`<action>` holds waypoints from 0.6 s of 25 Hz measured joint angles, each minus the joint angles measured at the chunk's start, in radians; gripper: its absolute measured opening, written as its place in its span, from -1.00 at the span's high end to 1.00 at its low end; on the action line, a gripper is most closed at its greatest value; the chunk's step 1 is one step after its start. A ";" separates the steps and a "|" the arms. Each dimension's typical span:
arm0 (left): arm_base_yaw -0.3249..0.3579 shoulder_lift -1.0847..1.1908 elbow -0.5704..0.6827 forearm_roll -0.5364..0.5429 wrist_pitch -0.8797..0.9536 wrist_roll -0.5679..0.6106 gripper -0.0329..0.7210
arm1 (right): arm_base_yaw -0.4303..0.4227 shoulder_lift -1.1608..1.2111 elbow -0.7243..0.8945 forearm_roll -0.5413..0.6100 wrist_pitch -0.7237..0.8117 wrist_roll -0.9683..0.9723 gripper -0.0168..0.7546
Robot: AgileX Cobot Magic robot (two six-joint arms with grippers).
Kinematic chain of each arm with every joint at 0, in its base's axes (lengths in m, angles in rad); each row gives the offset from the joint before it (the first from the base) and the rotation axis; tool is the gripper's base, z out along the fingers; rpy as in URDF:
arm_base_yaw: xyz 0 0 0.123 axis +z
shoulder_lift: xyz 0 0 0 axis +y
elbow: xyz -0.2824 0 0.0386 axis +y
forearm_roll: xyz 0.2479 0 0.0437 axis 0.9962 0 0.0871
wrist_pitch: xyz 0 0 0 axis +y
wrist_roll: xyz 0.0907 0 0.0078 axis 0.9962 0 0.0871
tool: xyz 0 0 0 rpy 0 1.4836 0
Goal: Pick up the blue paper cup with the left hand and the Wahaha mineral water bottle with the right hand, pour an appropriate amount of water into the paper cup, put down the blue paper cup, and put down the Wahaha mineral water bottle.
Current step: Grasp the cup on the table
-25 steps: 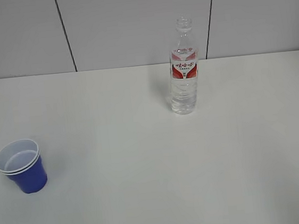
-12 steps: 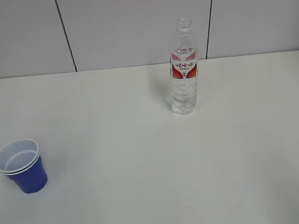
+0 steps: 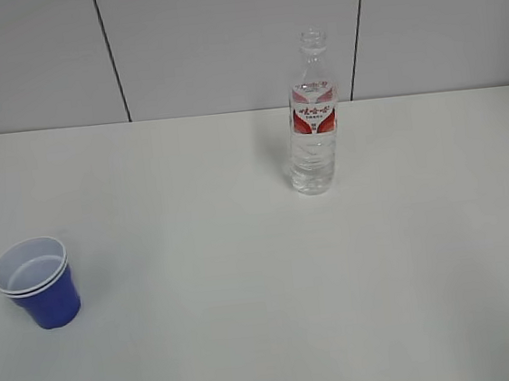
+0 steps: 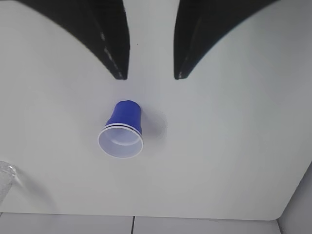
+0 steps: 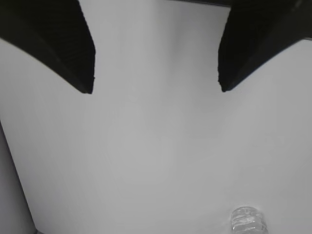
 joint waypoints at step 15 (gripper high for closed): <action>0.000 0.000 0.000 -0.024 0.000 0.000 0.07 | 0.000 0.000 0.000 0.000 0.000 0.000 -0.57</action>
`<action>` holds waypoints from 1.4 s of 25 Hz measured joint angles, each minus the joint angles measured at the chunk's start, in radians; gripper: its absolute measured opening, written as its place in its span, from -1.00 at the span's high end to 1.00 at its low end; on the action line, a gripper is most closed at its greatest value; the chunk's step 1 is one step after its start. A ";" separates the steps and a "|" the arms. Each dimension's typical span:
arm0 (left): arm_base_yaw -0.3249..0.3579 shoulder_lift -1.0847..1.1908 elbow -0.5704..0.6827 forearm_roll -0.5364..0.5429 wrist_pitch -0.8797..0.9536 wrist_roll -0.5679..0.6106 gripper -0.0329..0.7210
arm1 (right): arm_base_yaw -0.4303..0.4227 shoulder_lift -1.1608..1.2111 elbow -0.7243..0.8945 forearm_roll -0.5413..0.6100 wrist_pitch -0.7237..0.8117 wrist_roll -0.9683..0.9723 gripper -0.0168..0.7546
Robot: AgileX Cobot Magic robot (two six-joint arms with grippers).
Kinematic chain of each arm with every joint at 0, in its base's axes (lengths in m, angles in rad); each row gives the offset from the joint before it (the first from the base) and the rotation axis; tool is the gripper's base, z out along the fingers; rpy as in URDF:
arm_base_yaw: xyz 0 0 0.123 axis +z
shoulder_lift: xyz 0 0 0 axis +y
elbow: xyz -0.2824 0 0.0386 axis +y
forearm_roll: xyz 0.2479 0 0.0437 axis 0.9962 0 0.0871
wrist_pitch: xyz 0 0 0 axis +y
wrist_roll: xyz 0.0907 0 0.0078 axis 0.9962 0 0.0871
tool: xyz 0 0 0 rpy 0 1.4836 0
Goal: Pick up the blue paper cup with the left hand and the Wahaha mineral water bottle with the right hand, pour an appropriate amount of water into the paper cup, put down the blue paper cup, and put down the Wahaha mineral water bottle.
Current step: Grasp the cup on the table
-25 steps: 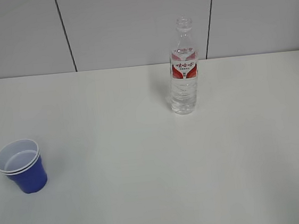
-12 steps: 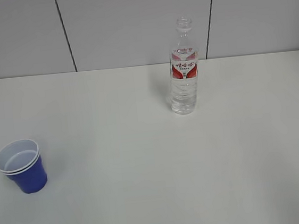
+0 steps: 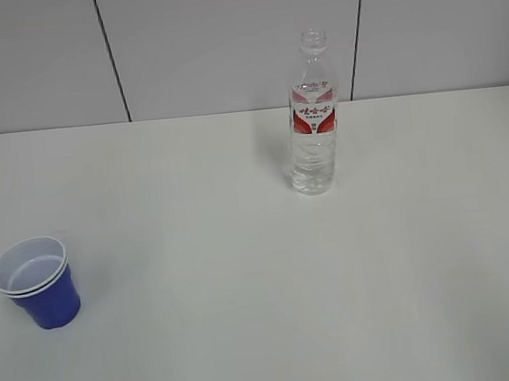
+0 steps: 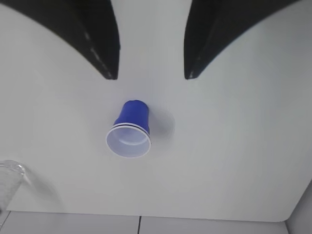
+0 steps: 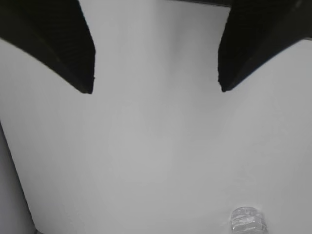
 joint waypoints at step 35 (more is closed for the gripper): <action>0.000 0.740 0.117 -0.051 -1.107 0.000 -0.65 | 0.000 0.000 0.000 0.000 0.000 0.000 -0.57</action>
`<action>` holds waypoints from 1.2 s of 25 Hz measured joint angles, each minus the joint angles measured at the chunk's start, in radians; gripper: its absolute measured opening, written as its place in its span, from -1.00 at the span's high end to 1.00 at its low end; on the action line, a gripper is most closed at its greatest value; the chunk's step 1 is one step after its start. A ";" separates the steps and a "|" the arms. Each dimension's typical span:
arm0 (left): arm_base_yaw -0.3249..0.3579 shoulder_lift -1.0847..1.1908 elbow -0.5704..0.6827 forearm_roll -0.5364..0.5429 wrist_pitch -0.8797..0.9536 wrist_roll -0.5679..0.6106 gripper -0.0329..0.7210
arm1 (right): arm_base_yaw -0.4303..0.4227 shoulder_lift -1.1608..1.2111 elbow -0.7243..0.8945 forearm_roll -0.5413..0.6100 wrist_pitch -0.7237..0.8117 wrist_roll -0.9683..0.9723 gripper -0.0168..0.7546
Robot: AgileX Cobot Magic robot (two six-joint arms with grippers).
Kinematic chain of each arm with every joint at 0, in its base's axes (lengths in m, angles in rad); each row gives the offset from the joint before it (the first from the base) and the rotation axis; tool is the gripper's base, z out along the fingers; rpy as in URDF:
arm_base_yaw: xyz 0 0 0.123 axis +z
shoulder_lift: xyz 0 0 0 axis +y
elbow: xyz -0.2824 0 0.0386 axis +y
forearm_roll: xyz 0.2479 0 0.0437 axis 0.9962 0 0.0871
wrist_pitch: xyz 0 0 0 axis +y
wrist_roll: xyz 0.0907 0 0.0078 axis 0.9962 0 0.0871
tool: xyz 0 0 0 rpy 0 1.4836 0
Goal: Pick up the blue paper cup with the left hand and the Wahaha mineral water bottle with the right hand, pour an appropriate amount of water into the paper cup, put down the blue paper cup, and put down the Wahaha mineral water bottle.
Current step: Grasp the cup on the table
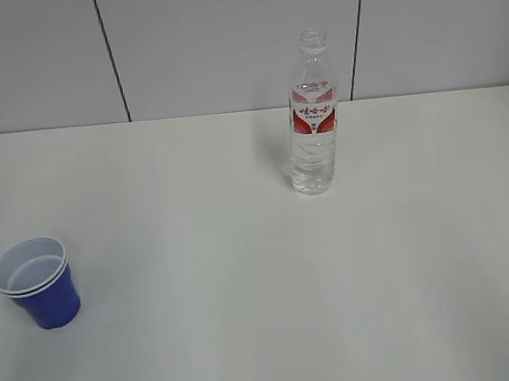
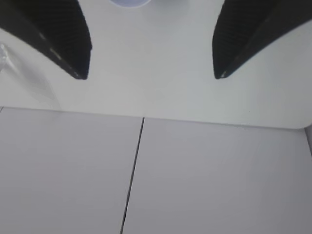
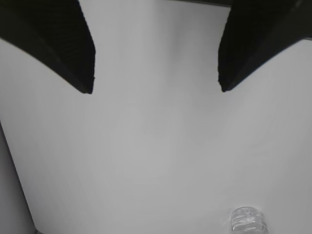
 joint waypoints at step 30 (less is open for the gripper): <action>-0.221 0.205 0.219 -0.007 0.015 0.002 -0.64 | 0.000 0.000 0.000 0.000 0.000 0.000 -0.57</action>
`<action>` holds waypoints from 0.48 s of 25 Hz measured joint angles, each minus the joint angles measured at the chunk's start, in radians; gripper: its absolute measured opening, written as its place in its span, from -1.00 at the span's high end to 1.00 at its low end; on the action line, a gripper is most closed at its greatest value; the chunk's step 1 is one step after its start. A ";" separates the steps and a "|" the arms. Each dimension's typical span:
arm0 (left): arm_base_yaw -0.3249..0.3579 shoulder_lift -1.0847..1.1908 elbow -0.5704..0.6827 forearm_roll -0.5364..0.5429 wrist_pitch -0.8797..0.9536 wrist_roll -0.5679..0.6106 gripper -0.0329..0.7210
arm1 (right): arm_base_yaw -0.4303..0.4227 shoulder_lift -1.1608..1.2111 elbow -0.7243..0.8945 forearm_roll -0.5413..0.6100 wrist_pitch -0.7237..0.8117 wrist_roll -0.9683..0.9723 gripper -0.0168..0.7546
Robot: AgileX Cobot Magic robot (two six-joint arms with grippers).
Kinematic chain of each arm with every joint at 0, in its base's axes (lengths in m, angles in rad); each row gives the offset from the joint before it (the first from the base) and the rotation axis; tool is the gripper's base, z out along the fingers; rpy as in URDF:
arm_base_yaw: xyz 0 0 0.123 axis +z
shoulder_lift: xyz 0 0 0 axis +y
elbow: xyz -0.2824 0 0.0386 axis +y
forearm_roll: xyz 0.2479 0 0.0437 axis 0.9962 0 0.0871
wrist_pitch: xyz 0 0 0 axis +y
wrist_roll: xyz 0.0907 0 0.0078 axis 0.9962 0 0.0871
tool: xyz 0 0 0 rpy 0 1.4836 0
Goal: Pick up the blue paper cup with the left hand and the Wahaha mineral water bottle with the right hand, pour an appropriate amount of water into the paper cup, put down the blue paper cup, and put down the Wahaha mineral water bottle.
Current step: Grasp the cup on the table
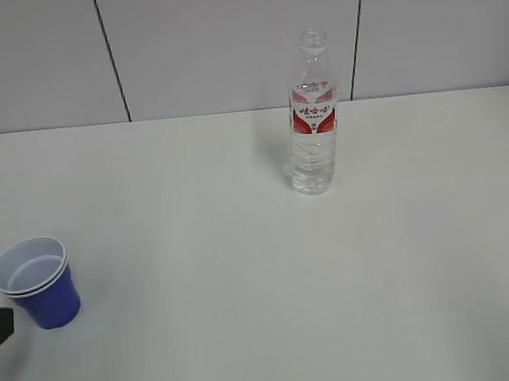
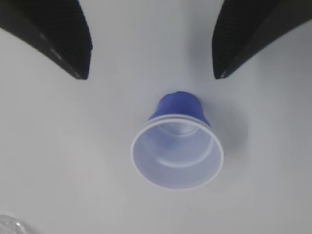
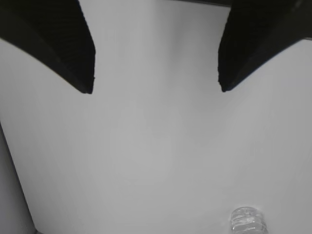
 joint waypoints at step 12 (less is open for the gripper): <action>0.000 0.107 0.173 -0.031 -0.427 0.000 -0.45 | 0.000 0.000 0.000 0.000 0.000 0.000 -0.57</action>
